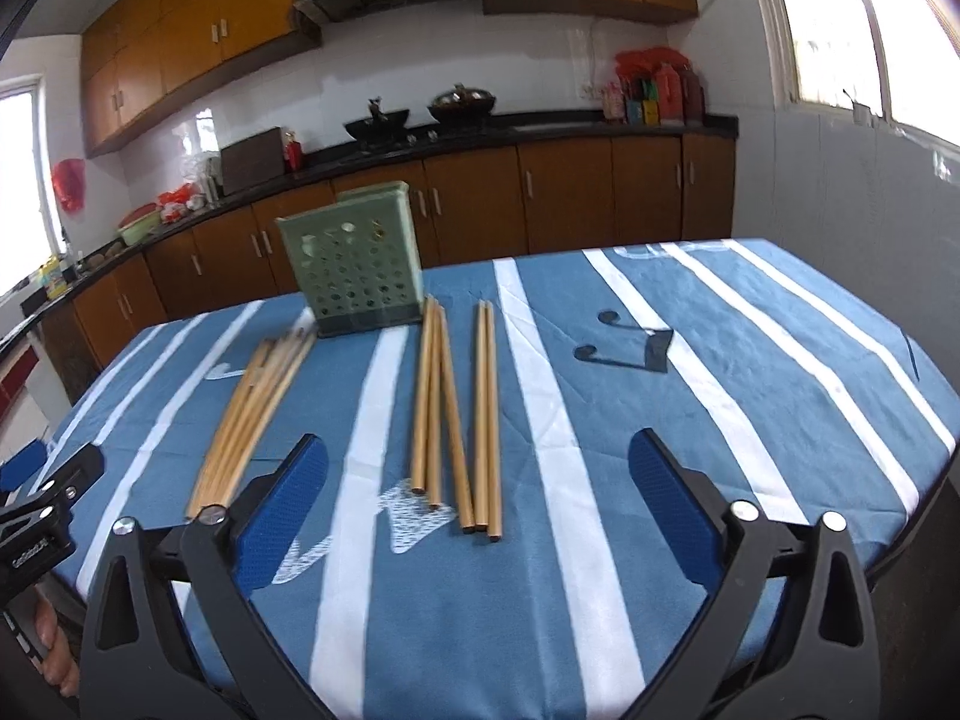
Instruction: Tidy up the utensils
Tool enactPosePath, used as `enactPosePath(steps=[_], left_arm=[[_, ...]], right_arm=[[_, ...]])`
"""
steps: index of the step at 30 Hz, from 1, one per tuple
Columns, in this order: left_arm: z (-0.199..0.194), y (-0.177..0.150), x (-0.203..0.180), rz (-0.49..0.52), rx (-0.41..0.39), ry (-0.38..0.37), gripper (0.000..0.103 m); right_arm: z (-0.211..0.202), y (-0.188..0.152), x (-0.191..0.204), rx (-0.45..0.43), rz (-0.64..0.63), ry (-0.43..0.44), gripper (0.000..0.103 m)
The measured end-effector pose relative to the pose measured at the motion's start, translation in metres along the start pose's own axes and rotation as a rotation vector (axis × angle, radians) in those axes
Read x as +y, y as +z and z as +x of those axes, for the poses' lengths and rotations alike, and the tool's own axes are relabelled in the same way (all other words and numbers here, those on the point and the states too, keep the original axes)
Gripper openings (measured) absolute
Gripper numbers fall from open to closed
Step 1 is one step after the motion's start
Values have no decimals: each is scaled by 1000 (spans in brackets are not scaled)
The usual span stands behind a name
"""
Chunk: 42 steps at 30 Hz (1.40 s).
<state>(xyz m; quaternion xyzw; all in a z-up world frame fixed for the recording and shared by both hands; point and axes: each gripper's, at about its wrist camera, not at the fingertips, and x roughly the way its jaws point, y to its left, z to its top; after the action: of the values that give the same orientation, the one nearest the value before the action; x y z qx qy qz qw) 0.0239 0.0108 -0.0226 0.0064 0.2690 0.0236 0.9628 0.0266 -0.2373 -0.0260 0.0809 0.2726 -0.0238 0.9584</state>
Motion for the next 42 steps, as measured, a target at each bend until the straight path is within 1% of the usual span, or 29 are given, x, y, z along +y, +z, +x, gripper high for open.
enactPosePath(steps=[1,3,4,6,7,9,12,14,17,22,23,25,26,28,30,32,36,37,39,42], left_arm=[[6,0,3,-9,22,-1,99],[18,1,9,-31,67,-7,99],[23,1,12,-38,81,-7,99],[34,3,18,-53,115,-8,99],[40,3,23,-66,133,-14,99],[50,6,29,-81,154,-20,99],[63,11,37,-99,186,-25,99],[71,14,40,-101,194,-22,99],[79,16,41,-90,207,-16,95],[93,17,37,-69,240,-34,85],[97,19,37,-67,249,-43,82],[103,20,35,-65,261,-59,78],[106,20,33,-64,266,-65,76],[112,21,32,-62,286,-89,70],[120,21,29,-60,311,-113,59],[128,22,25,-54,331,-132,52],[138,24,14,-25,358,-167,43],[140,25,12,-19,365,-171,41],[145,25,7,6,387,-159,29],[148,23,7,17,405,-143,26]], right_arm=[[8,2,-4,26,8,-12,86],[23,5,-12,80,34,-24,66],[33,7,-16,117,55,-22,62],[53,12,-22,185,94,-14,48],[63,14,-24,217,108,-9,45],[80,19,-23,267,110,-2,34],[104,23,-19,321,82,7,27],[114,24,-14,349,61,12,26],[121,23,-13,378,44,16,25],[126,24,-11,374,12,-4,19],[128,24,-12,377,8,-11,16],[128,24,-11,368,-19,-35,15],[128,24,-10,364,-29,-42,15],[132,25,-9,357,-44,-65,9],[134,26,-12,349,-26,-76,9],[133,26,-16,344,-12,-79,8],[134,25,-15,340,-29,-82,8],[134,26,-15,339,-30,-81,8],[135,27,-15,339,-28,-78,8],[134,27,-14,339,-32,-78,8]])
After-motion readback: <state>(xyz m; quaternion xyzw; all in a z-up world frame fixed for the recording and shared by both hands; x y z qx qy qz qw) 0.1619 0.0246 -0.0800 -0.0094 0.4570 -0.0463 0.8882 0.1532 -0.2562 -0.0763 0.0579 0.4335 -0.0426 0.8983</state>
